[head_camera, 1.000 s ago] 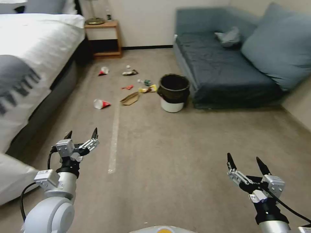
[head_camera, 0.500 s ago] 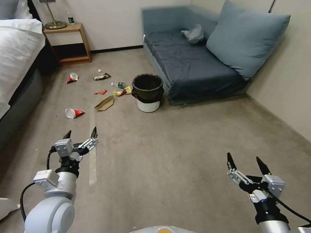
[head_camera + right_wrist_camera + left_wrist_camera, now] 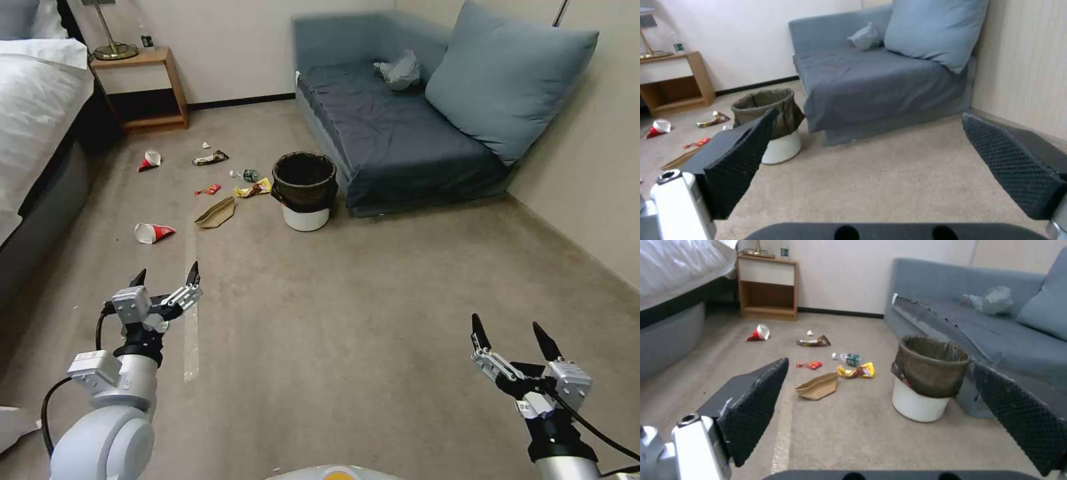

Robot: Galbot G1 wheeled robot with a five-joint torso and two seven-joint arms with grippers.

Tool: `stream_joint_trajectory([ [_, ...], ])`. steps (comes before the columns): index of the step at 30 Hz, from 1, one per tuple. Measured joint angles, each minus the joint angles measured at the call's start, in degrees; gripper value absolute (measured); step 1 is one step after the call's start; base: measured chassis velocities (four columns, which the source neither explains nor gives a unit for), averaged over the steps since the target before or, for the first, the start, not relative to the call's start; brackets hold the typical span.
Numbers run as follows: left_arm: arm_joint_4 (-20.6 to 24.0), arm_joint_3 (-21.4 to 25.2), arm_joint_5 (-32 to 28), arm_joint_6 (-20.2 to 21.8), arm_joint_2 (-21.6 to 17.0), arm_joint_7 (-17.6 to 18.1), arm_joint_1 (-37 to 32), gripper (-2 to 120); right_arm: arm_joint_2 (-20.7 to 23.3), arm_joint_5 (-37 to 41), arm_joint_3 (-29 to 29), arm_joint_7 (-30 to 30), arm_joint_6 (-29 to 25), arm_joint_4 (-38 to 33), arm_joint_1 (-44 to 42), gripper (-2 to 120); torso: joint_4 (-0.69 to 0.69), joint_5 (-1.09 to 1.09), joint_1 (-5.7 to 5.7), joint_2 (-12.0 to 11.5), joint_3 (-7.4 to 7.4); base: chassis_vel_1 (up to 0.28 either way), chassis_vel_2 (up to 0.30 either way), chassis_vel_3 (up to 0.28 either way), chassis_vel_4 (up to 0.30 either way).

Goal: Pick up the trash can from the floor.

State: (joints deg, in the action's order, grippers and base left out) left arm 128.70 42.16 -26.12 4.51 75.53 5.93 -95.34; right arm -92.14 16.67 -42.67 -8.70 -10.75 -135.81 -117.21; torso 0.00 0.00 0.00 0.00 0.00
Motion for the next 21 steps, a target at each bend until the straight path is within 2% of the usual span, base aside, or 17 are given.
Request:
stream_joint_trajectory([
  [10,0.0,-0.1,0.0,-0.2,0.0,-0.2,-0.1,100,0.0,0.5,-0.8,-1.7,-1.8,0.7,0.0,100,0.0,-0.01,0.0,0.0,-0.01,-0.037,0.028,0.032,-0.034],
  [21,0.4,-0.2,-0.1,-0.4,-0.1,-0.2,-0.4,100,0.0,0.2,-1.0,-1.7,-2.0,0.9,0.0,100,-0.01,0.0,0.0,0.0,0.0,-0.18,0.177,0.177,-0.197],
])
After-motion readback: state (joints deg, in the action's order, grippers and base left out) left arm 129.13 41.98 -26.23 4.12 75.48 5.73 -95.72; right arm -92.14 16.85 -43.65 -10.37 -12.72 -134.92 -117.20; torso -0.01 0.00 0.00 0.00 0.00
